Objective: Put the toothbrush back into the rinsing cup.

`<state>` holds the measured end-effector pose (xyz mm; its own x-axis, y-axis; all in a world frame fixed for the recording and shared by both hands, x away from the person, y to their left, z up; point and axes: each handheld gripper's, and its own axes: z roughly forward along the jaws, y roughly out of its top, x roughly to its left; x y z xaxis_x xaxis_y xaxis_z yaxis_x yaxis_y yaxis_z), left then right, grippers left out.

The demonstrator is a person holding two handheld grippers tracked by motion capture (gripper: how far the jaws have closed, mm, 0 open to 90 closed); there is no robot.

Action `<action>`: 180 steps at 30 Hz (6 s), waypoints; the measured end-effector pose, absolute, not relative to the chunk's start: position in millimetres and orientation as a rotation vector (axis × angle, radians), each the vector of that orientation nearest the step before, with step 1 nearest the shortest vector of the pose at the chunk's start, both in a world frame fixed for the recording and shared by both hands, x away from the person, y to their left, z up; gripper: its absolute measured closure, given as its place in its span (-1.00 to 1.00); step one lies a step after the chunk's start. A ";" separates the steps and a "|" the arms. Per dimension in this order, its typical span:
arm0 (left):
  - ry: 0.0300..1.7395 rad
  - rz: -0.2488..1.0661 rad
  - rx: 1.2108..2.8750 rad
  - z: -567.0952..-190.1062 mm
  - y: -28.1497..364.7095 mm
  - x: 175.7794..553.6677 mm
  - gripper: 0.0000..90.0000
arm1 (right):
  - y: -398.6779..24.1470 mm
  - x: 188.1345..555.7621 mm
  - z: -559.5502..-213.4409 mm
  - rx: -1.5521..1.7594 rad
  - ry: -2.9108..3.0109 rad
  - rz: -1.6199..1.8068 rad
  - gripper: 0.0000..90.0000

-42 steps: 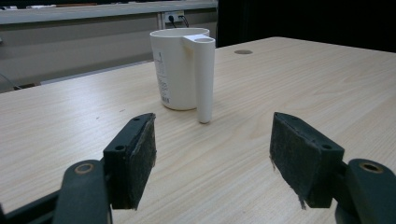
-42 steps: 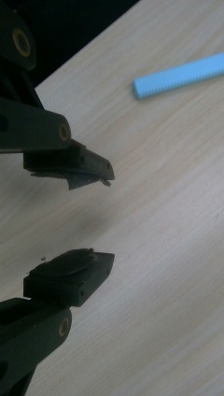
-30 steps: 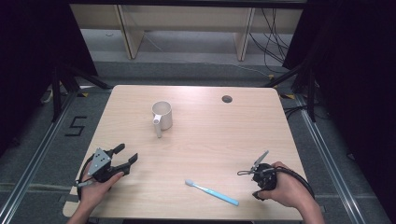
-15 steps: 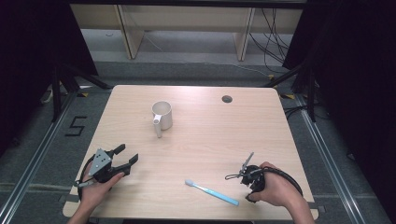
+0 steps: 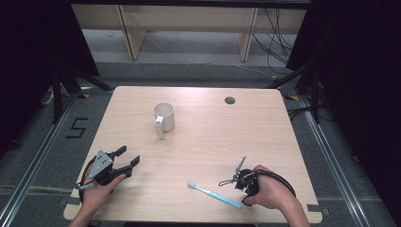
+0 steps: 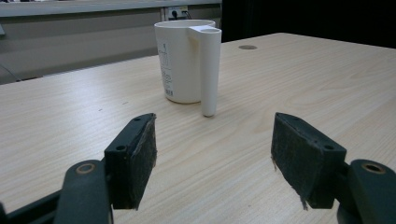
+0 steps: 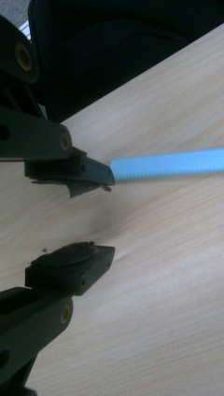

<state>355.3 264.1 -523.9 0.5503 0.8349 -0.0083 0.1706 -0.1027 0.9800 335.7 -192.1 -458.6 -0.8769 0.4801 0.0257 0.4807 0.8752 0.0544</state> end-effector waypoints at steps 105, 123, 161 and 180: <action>0.856 0.704 1.618 -523.9 262.3 354.2 -0.33 | -123.2 346.3 -476.2 -0.591 -3.045 0.041 0.76; 0.849 0.703 1.608 -524.6 261.5 355.4 -0.33 | -131.1 347.9 -462.1 -0.595 -3.045 -0.077 0.77; 0.844 0.705 1.612 -524.5 261.6 355.8 -0.33 | -161.8 344.3 -435.9 -0.741 -3.082 -0.836 0.76; 0.841 0.706 1.613 -524.4 261.6 355.7 -0.33 | -166.7 341.3 -444.9 -0.750 -3.026 -1.277 0.77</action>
<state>355.7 261.6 -524.4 0.5658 0.8245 0.0102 0.1527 -0.1169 0.9813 341.3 -166.7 -444.9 -0.8764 0.4802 -0.0362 0.3091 0.6185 0.7225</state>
